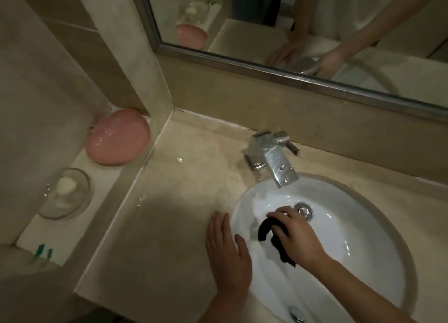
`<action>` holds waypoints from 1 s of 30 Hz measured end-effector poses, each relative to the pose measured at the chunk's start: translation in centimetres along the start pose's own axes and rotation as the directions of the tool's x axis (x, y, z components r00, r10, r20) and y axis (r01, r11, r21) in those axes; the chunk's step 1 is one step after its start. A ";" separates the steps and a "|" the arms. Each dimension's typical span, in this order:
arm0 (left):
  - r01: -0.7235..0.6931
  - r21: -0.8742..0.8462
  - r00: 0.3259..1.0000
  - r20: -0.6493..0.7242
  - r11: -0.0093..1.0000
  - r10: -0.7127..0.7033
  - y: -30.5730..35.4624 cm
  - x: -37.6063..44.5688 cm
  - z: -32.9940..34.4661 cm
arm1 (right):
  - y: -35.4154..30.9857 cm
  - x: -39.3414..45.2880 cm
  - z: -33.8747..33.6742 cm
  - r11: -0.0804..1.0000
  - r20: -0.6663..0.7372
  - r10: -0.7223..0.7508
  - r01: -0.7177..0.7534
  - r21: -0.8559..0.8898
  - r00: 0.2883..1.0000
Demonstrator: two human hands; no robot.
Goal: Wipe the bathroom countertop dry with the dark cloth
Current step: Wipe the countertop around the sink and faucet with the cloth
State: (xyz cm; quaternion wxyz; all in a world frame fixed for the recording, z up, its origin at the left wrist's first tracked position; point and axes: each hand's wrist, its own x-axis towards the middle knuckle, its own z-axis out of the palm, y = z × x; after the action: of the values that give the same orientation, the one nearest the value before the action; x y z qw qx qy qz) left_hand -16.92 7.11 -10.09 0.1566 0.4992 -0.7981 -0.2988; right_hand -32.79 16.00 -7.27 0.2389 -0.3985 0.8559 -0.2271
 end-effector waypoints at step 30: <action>-0.016 0.054 0.993 -0.117 0.998 0.022 -12.7 8.0 -9.1 | -7.5 5.1 1.2 0.972 -0.348 0.208 -0.234 -0.033 0.914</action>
State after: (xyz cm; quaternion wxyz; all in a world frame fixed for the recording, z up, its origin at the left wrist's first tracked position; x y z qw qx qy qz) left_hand -6.66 -6.98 -11.49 0.1928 0.5124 -0.7999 -0.2460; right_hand -30.64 7.42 -5.05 0.0959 -0.2620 0.9317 -0.2328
